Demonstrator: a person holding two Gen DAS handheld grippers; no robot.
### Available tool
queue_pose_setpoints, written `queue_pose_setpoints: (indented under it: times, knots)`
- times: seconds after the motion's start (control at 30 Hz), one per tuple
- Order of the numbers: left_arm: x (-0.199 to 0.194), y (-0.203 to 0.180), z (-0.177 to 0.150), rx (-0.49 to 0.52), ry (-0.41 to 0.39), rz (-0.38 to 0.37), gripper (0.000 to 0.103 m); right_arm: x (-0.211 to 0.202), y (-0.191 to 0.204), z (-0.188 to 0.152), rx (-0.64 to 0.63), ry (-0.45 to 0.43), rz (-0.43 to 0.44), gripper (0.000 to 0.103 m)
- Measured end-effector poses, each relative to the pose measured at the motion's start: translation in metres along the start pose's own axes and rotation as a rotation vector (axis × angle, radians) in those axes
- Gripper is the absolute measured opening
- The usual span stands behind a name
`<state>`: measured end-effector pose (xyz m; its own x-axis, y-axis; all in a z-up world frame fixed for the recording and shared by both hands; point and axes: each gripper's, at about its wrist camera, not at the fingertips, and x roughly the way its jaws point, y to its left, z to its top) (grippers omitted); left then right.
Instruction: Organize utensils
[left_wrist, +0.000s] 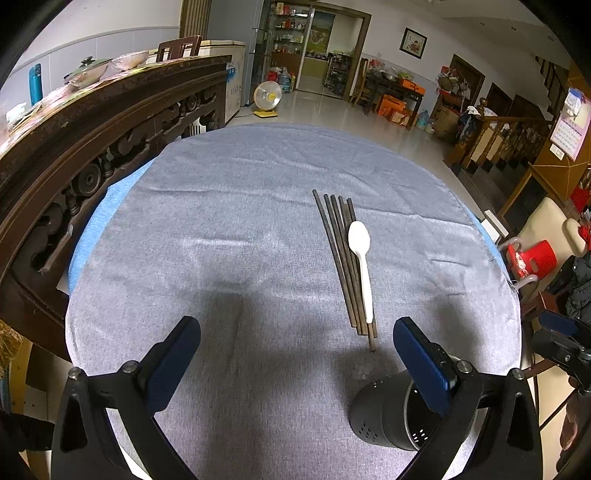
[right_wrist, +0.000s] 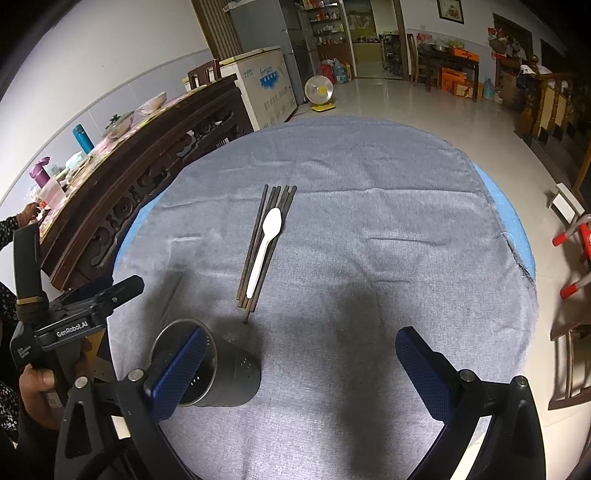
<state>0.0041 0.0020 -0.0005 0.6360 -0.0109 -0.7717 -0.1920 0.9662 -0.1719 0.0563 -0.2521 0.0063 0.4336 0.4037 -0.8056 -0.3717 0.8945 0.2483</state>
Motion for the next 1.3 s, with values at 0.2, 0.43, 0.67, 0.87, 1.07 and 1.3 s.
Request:
queue_pose_setpoints:
  times: [0.2,0.43,0.67,0.87,1.07,1.3]
  knots:
    - [0.003,-0.001,0.002,0.003,0.001,-0.003,0.103,0.006,-0.004,0.003,0.004,0.016,0.003,0.103]
    - [0.005,0.002,0.002,0.002,0.003,-0.002,0.103,0.014,-0.009,0.011,0.005,0.039,0.006,0.103]
    - [0.014,0.004,0.004,-0.006,0.012,-0.010,0.103,0.026,-0.025,0.029,0.044,0.066,0.008,0.103]
    - [0.022,0.008,0.007,-0.006,-0.005,-0.003,0.103,0.041,-0.032,0.043,0.078,0.090,0.028,0.103]
    - [0.024,0.008,0.006,-0.006,-0.002,-0.011,0.103,0.047,-0.025,0.041,0.074,0.101,0.047,0.103]
    - [0.028,0.011,0.008,-0.024,-0.015,-0.037,0.103,0.050,-0.016,0.043,0.053,0.106,0.047,0.103]
